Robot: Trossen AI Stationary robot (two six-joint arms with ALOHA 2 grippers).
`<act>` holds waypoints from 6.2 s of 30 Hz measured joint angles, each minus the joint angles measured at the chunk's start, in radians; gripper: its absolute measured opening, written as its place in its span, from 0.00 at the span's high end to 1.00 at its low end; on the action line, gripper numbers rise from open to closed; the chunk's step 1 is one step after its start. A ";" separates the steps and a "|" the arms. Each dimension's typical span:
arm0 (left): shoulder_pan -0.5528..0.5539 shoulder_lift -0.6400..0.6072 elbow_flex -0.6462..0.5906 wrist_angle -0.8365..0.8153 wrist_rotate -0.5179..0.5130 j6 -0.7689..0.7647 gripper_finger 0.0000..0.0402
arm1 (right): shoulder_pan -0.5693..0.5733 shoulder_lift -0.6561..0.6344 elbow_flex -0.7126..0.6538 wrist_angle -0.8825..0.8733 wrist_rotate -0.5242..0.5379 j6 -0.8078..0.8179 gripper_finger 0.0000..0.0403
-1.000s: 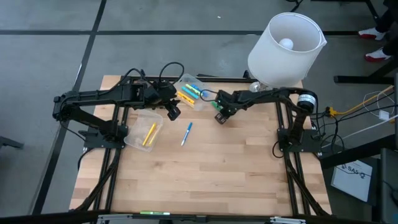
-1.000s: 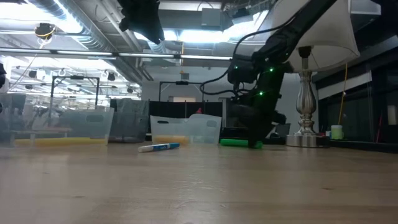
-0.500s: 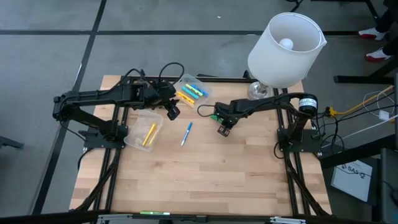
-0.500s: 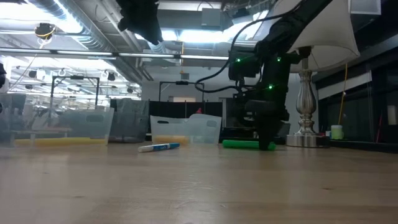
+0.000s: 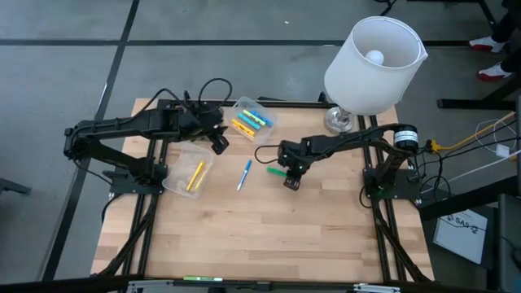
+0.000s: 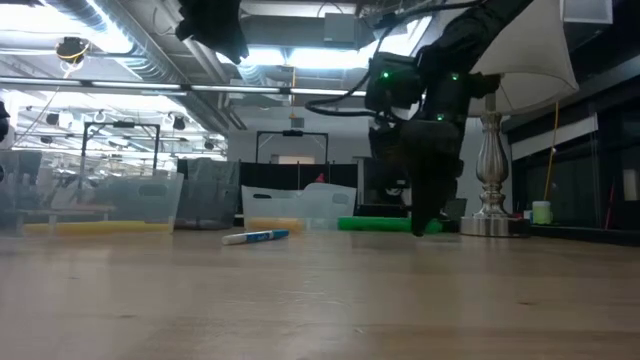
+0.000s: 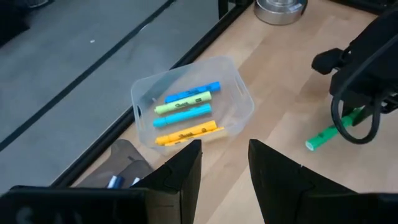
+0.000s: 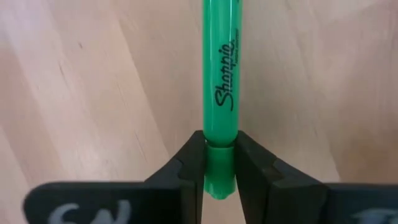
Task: Pick & Place Markers
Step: Put the green highlighter into the top transparent bin, then put the light blue marker into the black bin
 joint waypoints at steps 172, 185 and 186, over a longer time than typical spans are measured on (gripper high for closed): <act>-0.071 -0.011 0.000 -0.112 0.064 -0.019 0.68 | -0.298 0.132 0.311 0.344 0.052 0.135 0.61; -0.082 -0.011 0.000 -0.112 0.065 -0.078 0.68 | -0.201 0.040 0.310 0.373 0.019 -0.066 0.61; -0.082 -0.011 0.000 -0.112 0.068 -0.087 0.68 | -0.189 0.035 0.310 0.374 0.019 -0.082 0.61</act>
